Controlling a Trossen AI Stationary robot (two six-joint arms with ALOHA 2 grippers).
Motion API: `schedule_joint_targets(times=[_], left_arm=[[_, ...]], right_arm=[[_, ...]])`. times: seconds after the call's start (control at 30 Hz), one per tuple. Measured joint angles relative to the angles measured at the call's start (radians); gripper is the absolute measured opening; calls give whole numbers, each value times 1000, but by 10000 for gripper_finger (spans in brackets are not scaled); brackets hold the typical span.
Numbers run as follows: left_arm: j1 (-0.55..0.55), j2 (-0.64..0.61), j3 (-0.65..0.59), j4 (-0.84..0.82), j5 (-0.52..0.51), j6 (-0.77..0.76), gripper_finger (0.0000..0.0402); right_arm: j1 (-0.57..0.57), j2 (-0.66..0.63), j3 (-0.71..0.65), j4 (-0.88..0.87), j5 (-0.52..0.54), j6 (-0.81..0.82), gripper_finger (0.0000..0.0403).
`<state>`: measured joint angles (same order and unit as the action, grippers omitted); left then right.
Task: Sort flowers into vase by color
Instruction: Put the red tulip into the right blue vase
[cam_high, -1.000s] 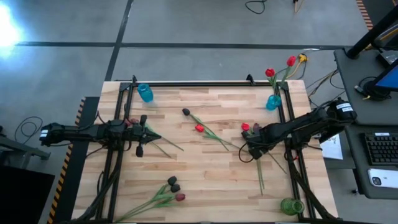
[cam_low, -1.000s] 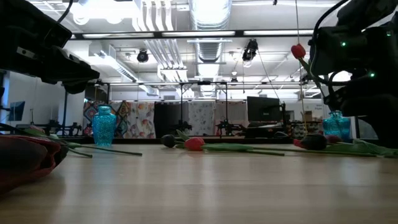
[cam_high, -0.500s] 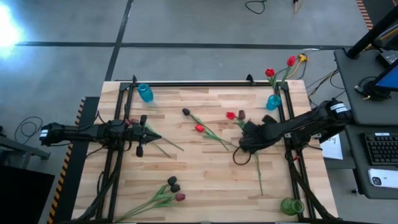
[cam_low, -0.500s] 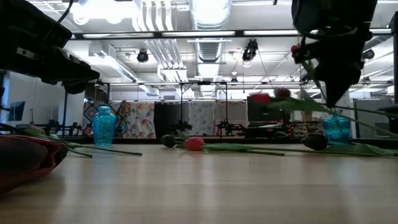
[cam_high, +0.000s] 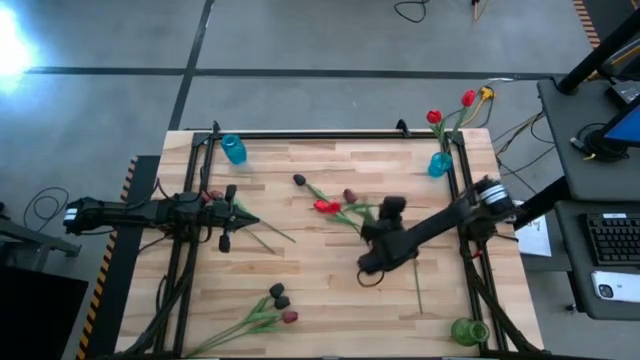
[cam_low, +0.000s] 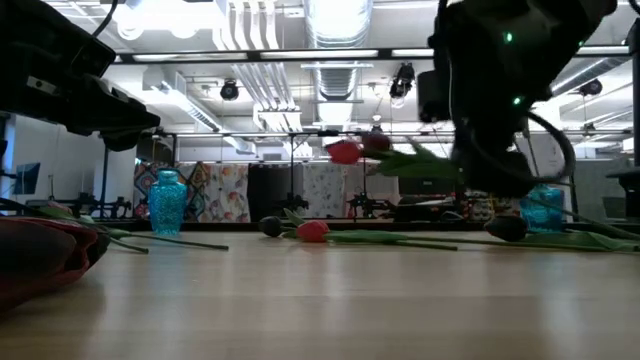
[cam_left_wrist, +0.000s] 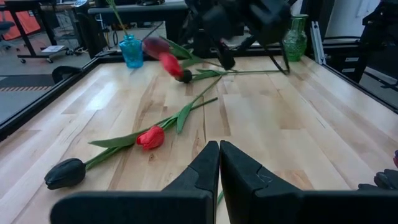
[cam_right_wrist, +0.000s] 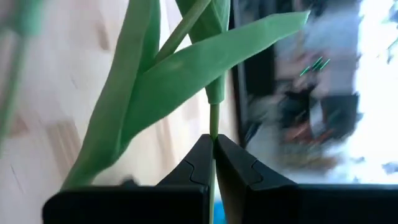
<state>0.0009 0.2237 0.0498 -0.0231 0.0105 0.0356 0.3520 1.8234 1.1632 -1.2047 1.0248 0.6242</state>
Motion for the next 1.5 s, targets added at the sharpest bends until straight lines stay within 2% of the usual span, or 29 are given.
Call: schedule_joint_targets(times=[0.1,0.17,0.3,0.4,0.53,0.73,0.9,0.97,1.13,1.3,1.4,1.5], left_arm=[[0,0,0,0,0,0,0],[0,0,0,0,0,0,0],[0,0,0,0,0,0,0],[0,0,0,0,0,0,0],[0,1,0,0,0,0,0],[0,5,0,0,0,0,0],[0,7,0,0,0,0,0],[0,8,0,0,0,0,0],[0,8,0,0,0,0,0],[0,11,0,0,0,0,0],[0,10,0,0,0,0,0],[0,11,0,0,0,0,0]], right_arm=[[26,100,68,-16,99,-48,9],[29,150,109,-63,128,-26,9],[30,219,182,-176,164,163,9],[51,219,243,-189,174,258,9],[91,170,305,-172,178,284,9],[152,-17,323,-101,35,261,9],[189,-222,283,29,-187,266,9],[201,-289,256,77,-232,281,9],[206,-399,170,92,-247,416,9],[190,-442,88,127,-151,490,9],[146,-473,41,220,-329,505,9],[119,-483,-25,360,-453,450,9]])
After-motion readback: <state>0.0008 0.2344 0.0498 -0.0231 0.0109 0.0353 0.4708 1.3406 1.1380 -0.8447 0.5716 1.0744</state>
